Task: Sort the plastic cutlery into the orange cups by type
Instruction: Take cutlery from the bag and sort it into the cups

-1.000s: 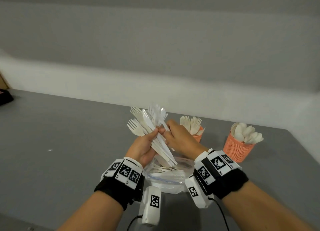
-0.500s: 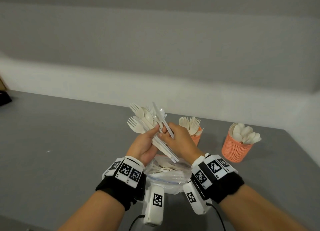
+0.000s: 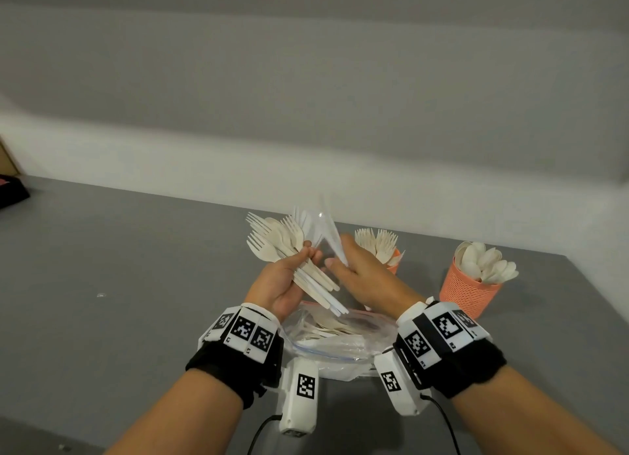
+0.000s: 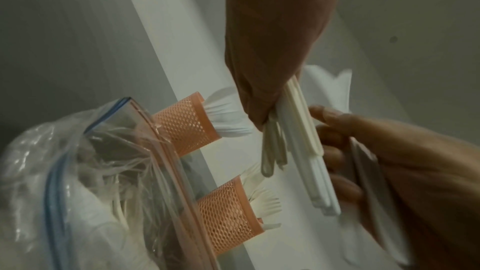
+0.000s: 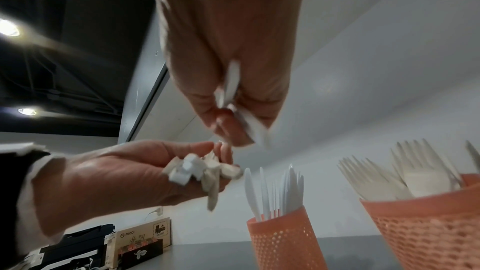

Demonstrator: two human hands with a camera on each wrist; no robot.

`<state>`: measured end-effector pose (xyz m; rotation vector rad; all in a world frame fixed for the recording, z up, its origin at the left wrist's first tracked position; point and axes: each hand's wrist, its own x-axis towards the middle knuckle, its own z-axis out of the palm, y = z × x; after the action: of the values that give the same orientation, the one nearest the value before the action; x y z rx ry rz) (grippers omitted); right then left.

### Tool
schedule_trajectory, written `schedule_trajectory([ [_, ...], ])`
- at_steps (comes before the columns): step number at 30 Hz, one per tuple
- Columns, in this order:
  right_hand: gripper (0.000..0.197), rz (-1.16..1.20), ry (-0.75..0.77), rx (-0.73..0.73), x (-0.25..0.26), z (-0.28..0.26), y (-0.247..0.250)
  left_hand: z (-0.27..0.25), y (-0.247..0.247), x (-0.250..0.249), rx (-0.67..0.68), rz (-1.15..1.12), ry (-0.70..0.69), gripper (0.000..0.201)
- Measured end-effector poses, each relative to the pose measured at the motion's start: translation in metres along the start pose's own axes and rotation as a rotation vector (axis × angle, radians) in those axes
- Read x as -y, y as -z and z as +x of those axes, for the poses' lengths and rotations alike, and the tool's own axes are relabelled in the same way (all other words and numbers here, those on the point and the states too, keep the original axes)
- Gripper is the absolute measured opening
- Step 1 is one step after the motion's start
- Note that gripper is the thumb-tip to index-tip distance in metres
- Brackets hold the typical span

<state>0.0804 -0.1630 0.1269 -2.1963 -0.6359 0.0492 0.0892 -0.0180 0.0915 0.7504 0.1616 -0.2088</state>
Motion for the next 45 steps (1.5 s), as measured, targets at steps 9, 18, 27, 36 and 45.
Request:
schedule_trajectory([
  [9, 0.03, -0.018, -0.002, 0.219, -0.012, -0.006, 0.005, 0.005, 0.001, -0.004, -0.076, -0.018, 0.032, 0.027],
  [18, 0.019, -0.058, -0.033, 0.252, -0.017, -0.002, 0.01, 0.001, -0.001, -0.004, -0.018, 0.04, 0.003, 0.04],
  [27, 0.018, 0.083, -0.122, 0.383, -0.031, -0.005, 0.004, 0.004, 0.002, -0.007, -0.063, 0.024, -0.07, 0.04],
  [36, 0.015, 0.171, -0.158, 0.558, -0.048, 0.008, -0.001, 0.017, 0.027, -0.043, -0.351, -0.173, -0.247, 0.029],
  [45, 0.023, 1.017, -0.116, -0.152, -0.018, 0.092, -0.023, 0.019, 0.05, -0.052, -0.25, 0.032, -0.257, 0.028],
])
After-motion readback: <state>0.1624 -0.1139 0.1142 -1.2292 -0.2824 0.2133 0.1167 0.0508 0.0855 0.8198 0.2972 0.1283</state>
